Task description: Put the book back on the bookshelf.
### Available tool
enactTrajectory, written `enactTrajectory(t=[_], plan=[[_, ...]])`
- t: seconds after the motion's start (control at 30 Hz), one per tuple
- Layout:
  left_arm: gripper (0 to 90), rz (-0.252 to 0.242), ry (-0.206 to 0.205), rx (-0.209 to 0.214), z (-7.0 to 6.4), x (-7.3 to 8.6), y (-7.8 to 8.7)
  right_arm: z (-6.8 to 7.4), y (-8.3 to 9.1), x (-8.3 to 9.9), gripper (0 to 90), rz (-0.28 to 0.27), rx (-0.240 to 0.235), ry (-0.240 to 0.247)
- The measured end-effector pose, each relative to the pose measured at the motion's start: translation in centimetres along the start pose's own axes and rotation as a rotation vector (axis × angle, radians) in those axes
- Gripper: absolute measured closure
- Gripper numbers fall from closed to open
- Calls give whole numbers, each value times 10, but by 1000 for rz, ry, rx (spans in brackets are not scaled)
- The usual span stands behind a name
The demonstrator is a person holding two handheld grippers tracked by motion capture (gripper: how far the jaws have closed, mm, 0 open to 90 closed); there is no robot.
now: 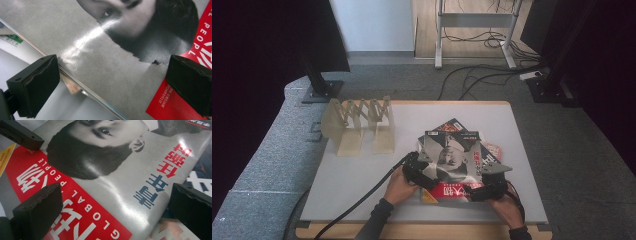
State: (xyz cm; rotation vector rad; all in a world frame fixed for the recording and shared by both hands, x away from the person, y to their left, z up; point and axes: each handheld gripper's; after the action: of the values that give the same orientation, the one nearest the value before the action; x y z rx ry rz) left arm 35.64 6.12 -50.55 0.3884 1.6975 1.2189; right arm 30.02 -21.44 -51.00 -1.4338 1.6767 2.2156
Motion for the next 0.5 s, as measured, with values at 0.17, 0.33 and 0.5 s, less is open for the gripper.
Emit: enactTrajectory(t=[0.17,0.33,0.5], plan=[[0,-19,-7,36,2,-3,6,3,1,1,0,-5,4,3],[0,-59,-32,11,16,-23,22,7,8,3,11,-21,24,14],[0,-68,-42,12,44,-53,27,12,18,11,11,-27,38,13]])
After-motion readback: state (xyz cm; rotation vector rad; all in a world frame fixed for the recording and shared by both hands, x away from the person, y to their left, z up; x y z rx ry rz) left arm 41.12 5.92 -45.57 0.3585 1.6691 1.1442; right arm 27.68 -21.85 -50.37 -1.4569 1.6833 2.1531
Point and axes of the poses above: each handheld gripper's, and its own axes: y roughly backward along the jaws, x roughly out of its underside, z roughly to its left, and after that the axes turned 9 degrees about z, right-handed
